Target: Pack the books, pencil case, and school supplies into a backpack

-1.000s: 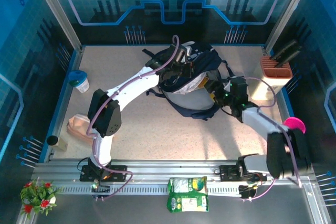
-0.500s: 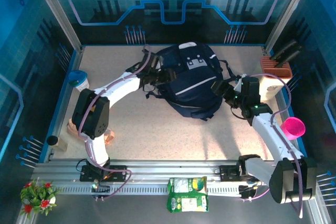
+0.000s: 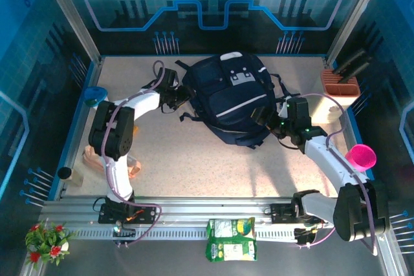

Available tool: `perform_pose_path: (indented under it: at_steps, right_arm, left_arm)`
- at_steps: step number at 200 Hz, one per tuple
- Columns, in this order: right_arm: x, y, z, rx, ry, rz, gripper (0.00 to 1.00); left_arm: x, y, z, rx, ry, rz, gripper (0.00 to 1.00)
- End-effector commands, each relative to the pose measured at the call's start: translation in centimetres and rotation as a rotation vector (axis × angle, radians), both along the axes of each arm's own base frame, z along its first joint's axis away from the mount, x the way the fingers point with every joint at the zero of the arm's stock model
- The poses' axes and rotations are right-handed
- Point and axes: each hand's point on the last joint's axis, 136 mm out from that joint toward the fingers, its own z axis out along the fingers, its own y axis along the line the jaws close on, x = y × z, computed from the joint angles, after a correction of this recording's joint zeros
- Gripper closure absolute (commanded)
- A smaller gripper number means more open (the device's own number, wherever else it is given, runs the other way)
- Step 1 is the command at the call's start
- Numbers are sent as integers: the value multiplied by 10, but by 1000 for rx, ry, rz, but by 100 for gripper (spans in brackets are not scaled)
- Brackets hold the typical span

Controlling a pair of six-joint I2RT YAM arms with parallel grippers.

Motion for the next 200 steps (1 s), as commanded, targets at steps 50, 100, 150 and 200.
perform_pose_path:
  at_steps: [50, 100, 150, 200]
  right_arm:
    - [-28, -3, -25, -63, 109, 41, 15]
    - [-37, 0, -39, -32, 150, 32, 20]
    - [-32, 9, -52, -11, 172, 33, 26]
    - [11, 23, -53, 8, 122, 64, 37]
  left_arm:
    - [20, -19, -9, -94, 10, -33, 51]
    - [20, -17, -21, -75, 43, -30, 65]
    - [20, -13, -11, -49, 24, -33, 88]
    - [5, -1, 23, -14, -45, -9, 100]
